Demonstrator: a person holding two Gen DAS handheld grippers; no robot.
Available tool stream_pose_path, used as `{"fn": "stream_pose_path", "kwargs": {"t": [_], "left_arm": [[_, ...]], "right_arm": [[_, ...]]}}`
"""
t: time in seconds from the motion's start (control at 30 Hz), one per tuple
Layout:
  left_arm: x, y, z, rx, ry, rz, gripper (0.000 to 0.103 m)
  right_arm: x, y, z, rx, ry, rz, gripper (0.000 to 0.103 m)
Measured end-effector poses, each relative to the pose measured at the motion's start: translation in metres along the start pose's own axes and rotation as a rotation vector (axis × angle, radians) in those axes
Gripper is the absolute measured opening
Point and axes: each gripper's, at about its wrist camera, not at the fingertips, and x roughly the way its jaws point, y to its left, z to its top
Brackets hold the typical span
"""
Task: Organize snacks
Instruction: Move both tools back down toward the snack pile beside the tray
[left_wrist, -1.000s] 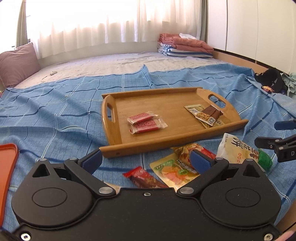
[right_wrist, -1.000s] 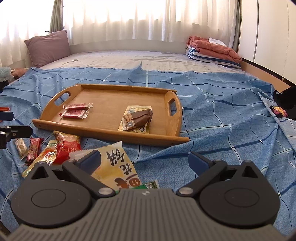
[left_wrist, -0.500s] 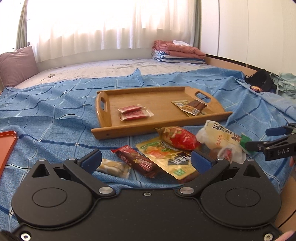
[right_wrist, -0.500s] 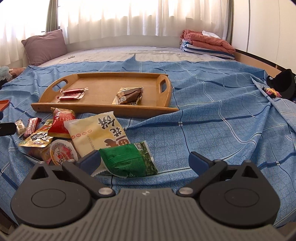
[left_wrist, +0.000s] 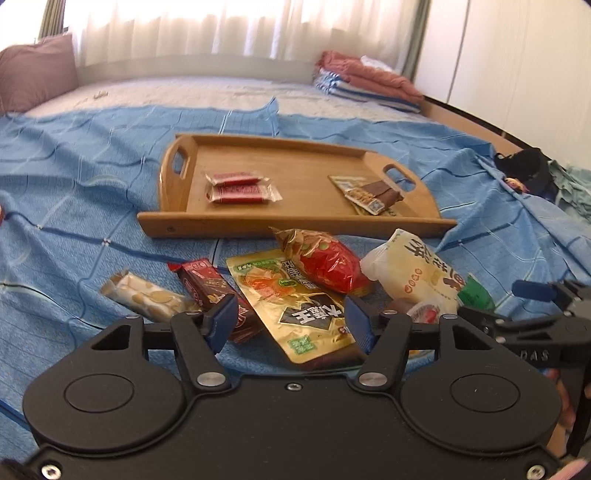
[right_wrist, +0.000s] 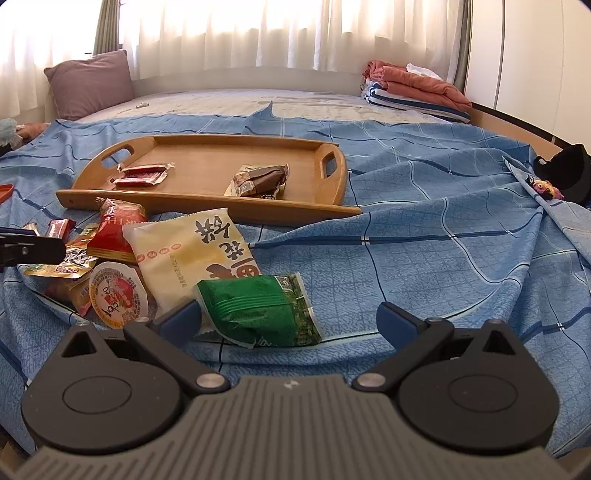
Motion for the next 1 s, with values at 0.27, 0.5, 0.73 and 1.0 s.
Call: {"fn": "stream_pose_path", "kwargs": {"t": [0.27,0.5,0.73,1.0], "left_arm": [[0.031,-0.014,0.007,0.0,0.01,0.072,0.092],[0.047,-0.03,0.003,0.077,-0.016,0.154,0.097],[0.035,-0.022,-0.015,0.131,-0.038,0.158,0.098],[0.024,0.002,-0.01,0.06,-0.007,0.117,0.085]], "right_arm": [[0.002,-0.002,-0.001,0.005,-0.005,0.007,0.103],[0.006,-0.002,-0.001,0.005,-0.007,0.01,0.103],[0.008,-0.002,-0.003,0.01,-0.007,0.017,0.103],[0.01,-0.003,-0.003,0.025,-0.005,0.021,0.103]]}}
